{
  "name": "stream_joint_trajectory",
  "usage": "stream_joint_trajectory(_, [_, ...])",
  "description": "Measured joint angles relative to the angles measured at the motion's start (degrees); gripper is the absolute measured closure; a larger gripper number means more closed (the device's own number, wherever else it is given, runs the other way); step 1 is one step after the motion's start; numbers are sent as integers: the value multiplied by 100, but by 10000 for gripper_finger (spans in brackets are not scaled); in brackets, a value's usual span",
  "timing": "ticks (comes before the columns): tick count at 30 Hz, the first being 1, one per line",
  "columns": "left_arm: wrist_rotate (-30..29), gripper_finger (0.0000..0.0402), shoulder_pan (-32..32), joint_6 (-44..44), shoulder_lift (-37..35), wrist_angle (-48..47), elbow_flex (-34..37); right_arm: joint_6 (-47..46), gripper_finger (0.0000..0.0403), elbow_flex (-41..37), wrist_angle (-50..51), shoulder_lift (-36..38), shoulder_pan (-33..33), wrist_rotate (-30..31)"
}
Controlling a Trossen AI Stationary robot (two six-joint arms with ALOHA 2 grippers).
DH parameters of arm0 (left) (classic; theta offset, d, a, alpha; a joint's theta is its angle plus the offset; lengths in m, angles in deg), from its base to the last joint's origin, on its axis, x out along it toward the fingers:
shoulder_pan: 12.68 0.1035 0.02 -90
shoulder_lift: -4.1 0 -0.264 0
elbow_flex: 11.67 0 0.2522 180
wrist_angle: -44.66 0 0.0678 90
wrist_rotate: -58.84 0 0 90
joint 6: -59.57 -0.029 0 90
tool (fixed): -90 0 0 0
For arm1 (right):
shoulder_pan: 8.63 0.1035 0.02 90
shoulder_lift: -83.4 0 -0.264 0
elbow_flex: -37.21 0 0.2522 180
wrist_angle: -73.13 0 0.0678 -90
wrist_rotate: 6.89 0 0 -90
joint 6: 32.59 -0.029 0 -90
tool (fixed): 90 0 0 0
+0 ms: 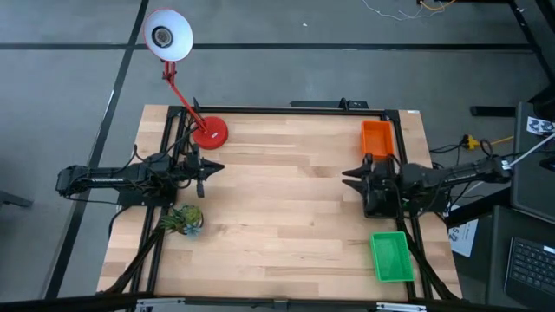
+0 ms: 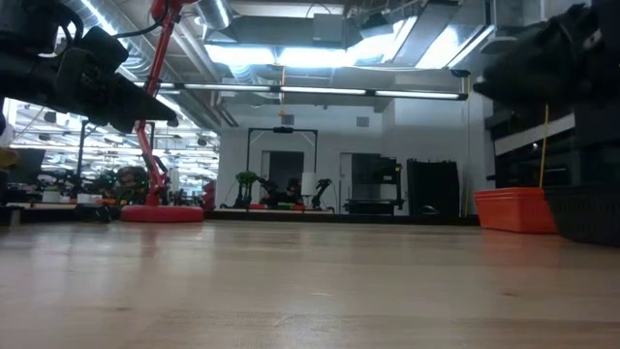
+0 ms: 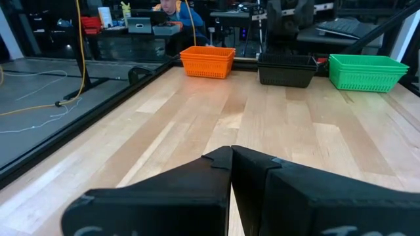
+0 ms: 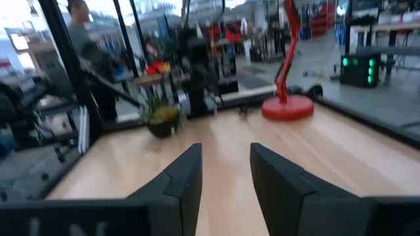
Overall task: Stack baskets by color
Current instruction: Return to Home Position
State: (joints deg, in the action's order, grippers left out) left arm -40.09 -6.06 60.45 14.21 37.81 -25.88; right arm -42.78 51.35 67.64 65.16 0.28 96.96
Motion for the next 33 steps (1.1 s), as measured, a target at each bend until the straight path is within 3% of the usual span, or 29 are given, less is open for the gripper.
stream_joint_trajectory(18, [0, 401, 0, 0, 1, 0, 0, 10, 275, 2, -27, 1799, 2, 0])
stream_joint_trajectory(23, [0, 401, 2, -1, 2, 0, 0, 15, 275, 13, -422, 1827, 2, 2])
stream_joint_trajectory(33, [0, 401, 2, -1, 2, -2, 0, 15, 275, 9, -283, 1802, 2, 3])
